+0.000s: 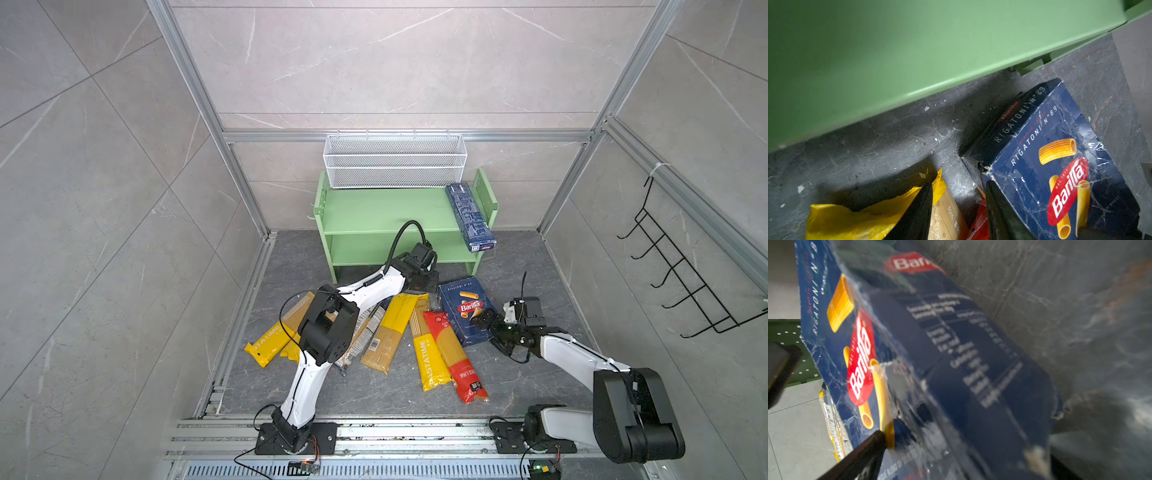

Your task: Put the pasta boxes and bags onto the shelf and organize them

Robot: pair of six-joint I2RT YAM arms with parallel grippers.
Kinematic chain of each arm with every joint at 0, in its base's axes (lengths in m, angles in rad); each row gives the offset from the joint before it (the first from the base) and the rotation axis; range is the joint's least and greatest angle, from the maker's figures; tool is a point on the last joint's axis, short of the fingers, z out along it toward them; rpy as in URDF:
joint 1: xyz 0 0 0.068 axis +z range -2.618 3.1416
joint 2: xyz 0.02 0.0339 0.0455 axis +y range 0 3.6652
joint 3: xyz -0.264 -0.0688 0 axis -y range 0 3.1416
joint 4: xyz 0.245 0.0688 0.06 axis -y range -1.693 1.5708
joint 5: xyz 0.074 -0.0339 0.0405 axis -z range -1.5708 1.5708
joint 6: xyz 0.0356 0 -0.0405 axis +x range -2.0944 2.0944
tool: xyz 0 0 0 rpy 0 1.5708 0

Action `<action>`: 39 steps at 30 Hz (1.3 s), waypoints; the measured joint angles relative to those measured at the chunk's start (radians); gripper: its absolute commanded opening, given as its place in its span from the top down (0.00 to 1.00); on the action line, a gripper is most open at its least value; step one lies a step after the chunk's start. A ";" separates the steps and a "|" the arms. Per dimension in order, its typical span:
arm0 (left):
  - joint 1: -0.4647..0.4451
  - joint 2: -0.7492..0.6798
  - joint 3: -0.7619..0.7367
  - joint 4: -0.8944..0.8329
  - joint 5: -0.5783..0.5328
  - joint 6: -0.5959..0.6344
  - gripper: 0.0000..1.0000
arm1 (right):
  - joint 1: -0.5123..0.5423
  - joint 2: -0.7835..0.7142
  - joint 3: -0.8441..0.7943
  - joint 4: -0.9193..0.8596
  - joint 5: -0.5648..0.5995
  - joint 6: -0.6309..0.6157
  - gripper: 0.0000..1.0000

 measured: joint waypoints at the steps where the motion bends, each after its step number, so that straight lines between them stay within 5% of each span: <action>1: 0.001 0.008 0.001 -0.003 0.002 0.003 0.58 | 0.000 0.005 0.000 0.011 -0.004 0.002 0.01; 20: 0.005 0.048 0.000 0.002 0.046 0.010 0.60 | 0.000 0.068 -0.003 0.157 -0.082 0.023 0.03; 24: 0.007 0.059 0.011 0.005 0.063 0.009 0.60 | 0.000 0.068 -0.016 0.177 -0.081 0.033 0.10; 30: 0.009 0.076 0.034 0.006 0.089 0.009 0.62 | -0.003 0.071 -0.035 0.211 -0.093 0.077 0.39; 39: 0.009 0.076 0.030 0.010 0.097 0.009 0.63 | -0.006 0.050 -0.071 0.261 -0.096 0.111 0.53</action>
